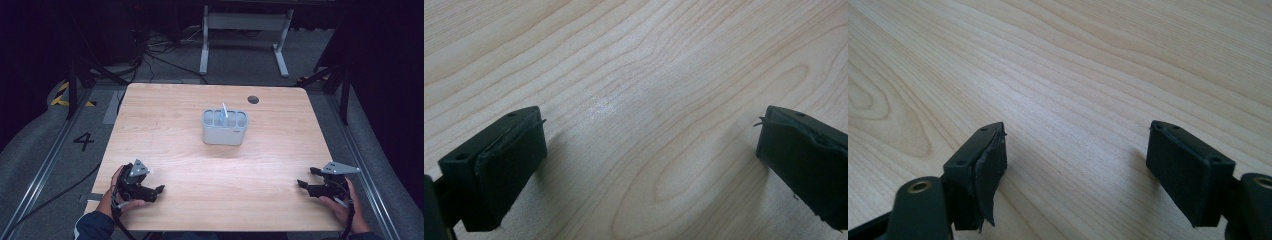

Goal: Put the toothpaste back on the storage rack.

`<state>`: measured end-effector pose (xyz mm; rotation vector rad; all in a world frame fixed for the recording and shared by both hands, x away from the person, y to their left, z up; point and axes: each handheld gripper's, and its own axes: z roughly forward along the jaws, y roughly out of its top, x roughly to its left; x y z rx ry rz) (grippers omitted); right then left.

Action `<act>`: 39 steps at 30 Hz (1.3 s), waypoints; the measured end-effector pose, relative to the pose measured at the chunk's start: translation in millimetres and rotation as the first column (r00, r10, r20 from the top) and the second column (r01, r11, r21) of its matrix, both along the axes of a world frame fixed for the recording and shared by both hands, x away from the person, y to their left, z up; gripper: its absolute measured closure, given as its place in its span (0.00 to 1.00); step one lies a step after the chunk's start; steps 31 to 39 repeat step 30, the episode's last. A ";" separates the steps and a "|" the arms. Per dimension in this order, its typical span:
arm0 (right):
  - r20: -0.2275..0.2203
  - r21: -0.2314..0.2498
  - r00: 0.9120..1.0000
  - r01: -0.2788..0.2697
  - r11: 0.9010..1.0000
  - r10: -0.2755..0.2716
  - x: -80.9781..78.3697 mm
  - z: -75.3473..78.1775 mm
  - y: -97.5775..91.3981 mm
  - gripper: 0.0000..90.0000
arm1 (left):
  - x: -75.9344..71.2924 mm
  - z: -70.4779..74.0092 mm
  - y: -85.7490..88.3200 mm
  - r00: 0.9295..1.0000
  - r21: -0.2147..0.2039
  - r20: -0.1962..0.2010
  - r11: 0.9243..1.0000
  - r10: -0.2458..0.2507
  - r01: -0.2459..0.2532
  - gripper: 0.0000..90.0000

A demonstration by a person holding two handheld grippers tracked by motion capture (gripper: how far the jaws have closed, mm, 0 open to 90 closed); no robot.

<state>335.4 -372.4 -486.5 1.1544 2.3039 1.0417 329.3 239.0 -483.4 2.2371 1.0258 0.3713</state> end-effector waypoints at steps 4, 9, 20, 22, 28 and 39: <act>0.000 0.000 1.000 0.000 1.000 0.000 0.0 0.0 0.0 0.27 | 0.6 0.3 0.2 1.000 0.007 0.002 1.000 -0.007 0.007 0.00; -0.001 0.000 1.000 0.002 1.000 -0.002 0.1 0.0 0.0 0.27 | 0.6 0.4 0.1 1.000 0.009 0.002 1.000 -0.005 0.005 0.00; -0.001 0.000 1.000 0.002 1.000 -0.002 0.1 0.0 0.0 0.27 | 1.4 0.2 -1.1 1.000 0.002 -0.005 1.000 -0.001 0.001 0.00; -0.001 0.000 1.000 0.002 1.000 -0.002 0.1 0.0 -0.1 0.27 | 1.5 0.2 -2.0 1.000 -0.001 -0.006 1.000 0.009 -0.009 0.00; -0.001 0.000 1.000 0.003 1.000 -0.003 0.1 0.0 0.0 0.27 | 2.0 0.2 -3.0 1.000 0.003 -0.002 1.000 0.017 -0.017 0.00; -0.001 0.000 1.000 0.003 1.000 -0.003 0.1 0.0 0.0 0.27 | 2.1 0.3 -3.0 1.000 0.005 -0.002 1.000 0.017 -0.017 0.00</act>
